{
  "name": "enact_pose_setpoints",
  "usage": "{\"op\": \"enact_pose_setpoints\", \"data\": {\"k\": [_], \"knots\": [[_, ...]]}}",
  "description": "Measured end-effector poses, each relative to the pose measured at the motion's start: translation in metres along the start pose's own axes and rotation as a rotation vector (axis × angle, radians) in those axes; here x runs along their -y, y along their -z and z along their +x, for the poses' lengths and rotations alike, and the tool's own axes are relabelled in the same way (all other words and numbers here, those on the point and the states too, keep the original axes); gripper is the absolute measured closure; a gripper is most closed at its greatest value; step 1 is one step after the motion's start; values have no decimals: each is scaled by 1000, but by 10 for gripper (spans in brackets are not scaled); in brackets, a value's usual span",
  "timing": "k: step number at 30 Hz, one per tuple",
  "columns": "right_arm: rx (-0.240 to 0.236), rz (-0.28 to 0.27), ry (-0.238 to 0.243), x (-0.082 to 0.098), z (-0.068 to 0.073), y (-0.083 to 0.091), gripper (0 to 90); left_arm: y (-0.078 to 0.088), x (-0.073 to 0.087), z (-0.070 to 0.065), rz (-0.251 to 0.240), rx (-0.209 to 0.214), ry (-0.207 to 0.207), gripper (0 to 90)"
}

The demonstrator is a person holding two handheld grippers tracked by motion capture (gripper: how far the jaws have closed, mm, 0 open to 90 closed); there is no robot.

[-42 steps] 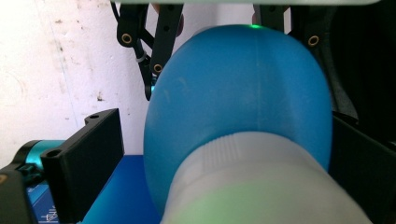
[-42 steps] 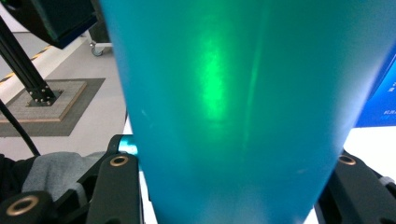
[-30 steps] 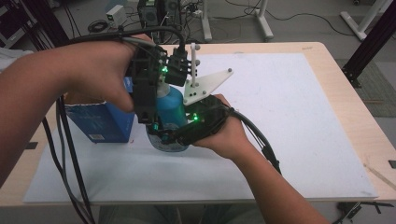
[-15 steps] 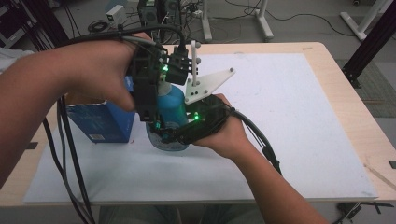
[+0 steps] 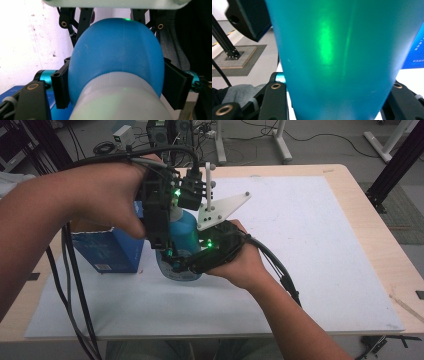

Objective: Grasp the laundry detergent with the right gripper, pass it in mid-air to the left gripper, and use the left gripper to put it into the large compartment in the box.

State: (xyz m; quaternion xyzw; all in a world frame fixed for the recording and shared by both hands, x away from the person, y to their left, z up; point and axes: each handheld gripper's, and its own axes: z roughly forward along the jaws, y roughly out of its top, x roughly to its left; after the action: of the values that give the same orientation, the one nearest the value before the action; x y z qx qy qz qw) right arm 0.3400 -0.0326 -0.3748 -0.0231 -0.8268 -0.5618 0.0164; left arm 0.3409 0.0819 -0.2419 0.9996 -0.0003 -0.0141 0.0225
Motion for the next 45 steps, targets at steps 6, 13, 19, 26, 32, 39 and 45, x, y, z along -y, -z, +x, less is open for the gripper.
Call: {"op": "enact_pose_setpoints", "data": {"k": [6,13,19,26,32,39,45], "knots": [[-1,1,1,0,0,-1,466,0,-1,0,3,3,-4,263],[2,8,4,0,0,-1,466,-1,-3,1,7,-1,-2,293],[2,8,3,0,1,-2,466,-1,-3,1,18,-2,1,307],[3,6,5,0,1,-2,466,-1,-3,0,19,-11,3,329],[5,3,7,0,1,-2,466,-1,-3,1,23,-18,-2,349],[3,4,5,1,1,-3,466,-2,-3,1,29,-22,3,373],[4,4,5,1,1,-3,466,-2,-4,1,36,-29,-9,383]]}}
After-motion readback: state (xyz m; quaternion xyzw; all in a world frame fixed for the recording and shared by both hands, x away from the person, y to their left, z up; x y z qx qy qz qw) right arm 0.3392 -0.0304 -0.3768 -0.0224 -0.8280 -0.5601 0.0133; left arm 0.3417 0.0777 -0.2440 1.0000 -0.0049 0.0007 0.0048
